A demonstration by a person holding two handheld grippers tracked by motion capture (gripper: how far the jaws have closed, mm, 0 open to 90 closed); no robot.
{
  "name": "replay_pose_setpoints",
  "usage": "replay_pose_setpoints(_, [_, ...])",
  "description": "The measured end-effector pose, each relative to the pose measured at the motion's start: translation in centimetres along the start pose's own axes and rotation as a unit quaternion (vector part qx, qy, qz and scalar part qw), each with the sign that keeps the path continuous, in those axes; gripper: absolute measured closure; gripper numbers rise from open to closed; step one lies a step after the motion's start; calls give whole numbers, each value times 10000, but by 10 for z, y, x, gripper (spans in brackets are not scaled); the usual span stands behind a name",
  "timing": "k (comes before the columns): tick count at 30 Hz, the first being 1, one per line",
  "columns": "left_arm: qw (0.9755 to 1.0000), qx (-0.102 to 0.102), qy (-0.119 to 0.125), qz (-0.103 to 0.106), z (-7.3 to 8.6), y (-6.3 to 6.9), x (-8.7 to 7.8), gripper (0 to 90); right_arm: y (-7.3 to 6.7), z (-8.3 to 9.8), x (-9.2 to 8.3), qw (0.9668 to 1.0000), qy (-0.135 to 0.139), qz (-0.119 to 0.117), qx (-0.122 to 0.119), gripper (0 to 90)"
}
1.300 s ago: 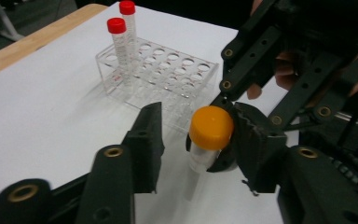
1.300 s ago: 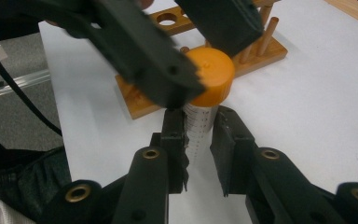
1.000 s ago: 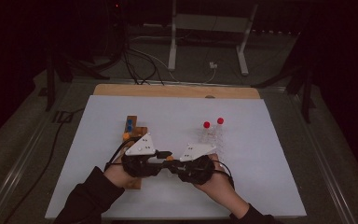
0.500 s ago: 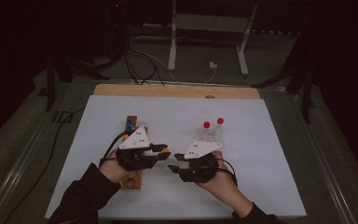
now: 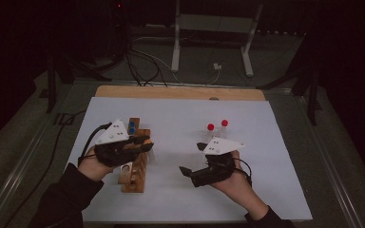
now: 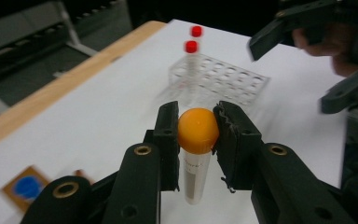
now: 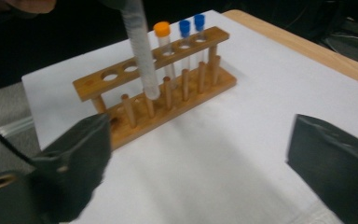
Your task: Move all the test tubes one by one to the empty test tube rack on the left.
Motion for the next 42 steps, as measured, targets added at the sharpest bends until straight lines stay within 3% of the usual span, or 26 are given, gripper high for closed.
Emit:
replay_pose_setpoints(4, [9999, -39, 2, -137, 1, -9, -12, 719, 5, 0, -5, 9998, 94, 104, 114, 0])
replay_pose_setpoints(10, [9991, -120, 74, -395, 4, -23, -25, 719, 11, 2, -13, 9995, 236, -42, 228, 0])
replay_pose_setpoints(19, [9966, -272, 67, -780, 13, -50, -34, 719, 15, 10, -17, 9990, 309, -51, 309, 0])
replay_pose_setpoints(25, [9952, -454, 51, -863, 26, -62, -24, 719, 17, 13, -19, 9985, 390, -54, 378, 0])
replay_pose_setpoints(33, [9948, -534, -13, -873, 42, -68, -9, 719, 20, 19, -22, 9980, 432, -45, 452, 0])
replay_pose_setpoints(42, [9941, -649, -257, -829, 65, -70, 8, 718, 21, 25, -24, 9980, 403, -36, 479, 0])
Point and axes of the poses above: each handheld gripper's, and its own axes: x roughly forward along the jaws, z roughly out of its underside, y roughly to its right, the point moved 7 cm from there along x, roughly forward along the jaws, and after that the axes turned 11 degrees about -x, right-handed, at the moved point
